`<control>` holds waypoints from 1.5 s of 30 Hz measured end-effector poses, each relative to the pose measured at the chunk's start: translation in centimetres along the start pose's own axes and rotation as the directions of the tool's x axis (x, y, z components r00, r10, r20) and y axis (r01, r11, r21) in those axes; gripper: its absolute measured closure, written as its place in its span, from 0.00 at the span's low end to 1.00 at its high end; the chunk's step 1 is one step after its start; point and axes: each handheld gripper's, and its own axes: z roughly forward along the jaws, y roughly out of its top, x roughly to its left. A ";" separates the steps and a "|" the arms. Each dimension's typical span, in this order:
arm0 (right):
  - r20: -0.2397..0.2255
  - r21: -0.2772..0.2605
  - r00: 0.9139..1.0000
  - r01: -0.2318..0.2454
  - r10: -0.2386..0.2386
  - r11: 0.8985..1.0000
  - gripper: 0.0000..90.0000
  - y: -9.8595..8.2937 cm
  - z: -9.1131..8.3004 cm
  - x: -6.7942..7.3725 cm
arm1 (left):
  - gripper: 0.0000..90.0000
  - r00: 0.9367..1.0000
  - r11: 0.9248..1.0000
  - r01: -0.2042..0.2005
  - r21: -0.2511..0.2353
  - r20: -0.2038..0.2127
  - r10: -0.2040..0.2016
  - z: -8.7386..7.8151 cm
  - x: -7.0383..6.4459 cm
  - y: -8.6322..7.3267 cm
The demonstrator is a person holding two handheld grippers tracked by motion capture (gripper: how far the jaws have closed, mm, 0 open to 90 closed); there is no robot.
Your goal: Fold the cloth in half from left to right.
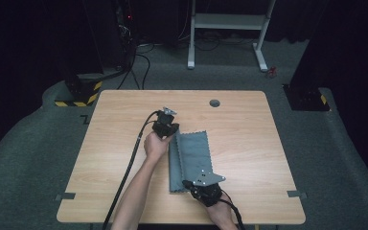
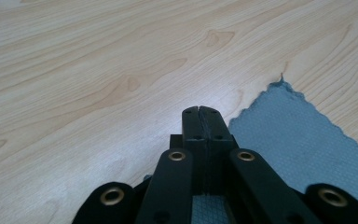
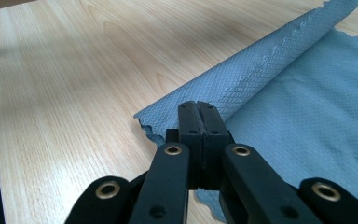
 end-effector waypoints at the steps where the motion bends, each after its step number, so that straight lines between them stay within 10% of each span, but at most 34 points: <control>1: 0.001 0.000 1.000 -0.002 0.002 1.000 1.00 -0.1 -0.2 -0.1 | 1.00 1.000 1.000 -0.001 -0.004 0.003 0.001 0.1 -0.3 0.1; 24: 0.061 0.003 0.998 -0.027 0.027 1.000 1.00 -2.1 -3.1 -2.3 | 1.00 1.000 1.000 -0.010 0.022 0.002 0.010 2.9 -3.5 1.6; 45: 0.090 0.046 0.992 -0.088 0.084 0.995 1.00 -3.9 -4.3 -3.8 | 1.00 0.994 0.992 -0.106 0.076 -0.016 0.107 6.0 -7.3 3.2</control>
